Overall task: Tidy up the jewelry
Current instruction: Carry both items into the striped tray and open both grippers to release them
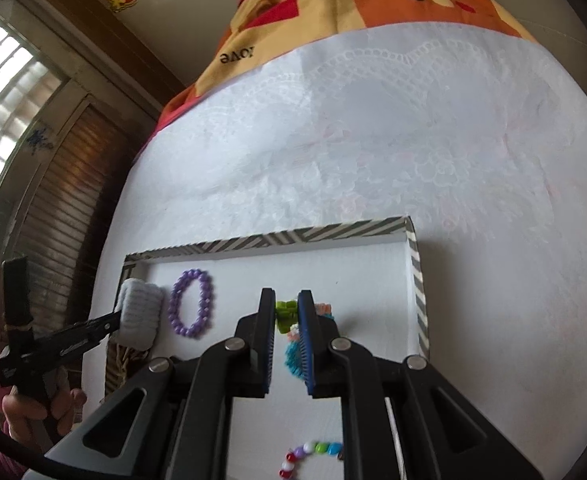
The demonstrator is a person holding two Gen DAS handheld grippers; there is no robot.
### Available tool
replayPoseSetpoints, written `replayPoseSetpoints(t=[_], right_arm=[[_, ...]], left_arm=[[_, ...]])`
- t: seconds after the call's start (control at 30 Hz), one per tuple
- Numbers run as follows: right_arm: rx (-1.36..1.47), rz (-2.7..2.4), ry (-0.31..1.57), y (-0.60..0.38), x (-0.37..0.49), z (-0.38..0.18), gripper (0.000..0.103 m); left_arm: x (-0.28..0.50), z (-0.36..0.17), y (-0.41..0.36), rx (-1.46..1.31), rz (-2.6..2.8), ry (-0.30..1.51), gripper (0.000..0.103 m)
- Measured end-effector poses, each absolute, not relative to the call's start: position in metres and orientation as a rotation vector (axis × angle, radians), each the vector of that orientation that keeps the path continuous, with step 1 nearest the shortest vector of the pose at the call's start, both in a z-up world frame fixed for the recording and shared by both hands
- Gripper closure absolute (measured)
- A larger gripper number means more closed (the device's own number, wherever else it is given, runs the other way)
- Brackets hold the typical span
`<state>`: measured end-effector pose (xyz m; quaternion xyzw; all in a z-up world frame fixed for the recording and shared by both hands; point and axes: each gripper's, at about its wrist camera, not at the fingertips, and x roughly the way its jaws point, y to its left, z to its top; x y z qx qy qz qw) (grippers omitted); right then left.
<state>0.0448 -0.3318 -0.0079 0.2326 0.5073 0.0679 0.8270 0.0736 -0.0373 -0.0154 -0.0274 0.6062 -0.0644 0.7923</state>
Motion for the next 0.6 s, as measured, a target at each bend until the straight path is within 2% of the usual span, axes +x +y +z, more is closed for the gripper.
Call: replayPoseSetpoints(t=[0.27,0.4,0.47,0.53,0.6], right_arm=[[0.502,0.109,1.085,-0.337,0.067,-0.027,0.091],[0.505,0.102,1.104,-0.337,0.073,-0.038,0.091],[0.492,0.102,1.111,-0.336,0.073,-0.040,0.088],[0.474,0.094,1.110,-0.335,0.071,-0.039,0.076],[0.485,0.100,1.098,-0.336,0.067,-0.035,0.073]], left_arm=[[0.069,-0.013,-0.037,-0.060,-0.135,1.300,0.102],[0.070,-0.015,-0.038,-0.056,-0.132,1.303,0.095],[0.069,-0.016,-0.038,-0.058,-0.131,1.306,0.092],[0.067,-0.015,-0.038,-0.058,-0.127,1.299,0.085],[0.065,-0.013,-0.038,-0.070,-0.130,1.295,0.080]])
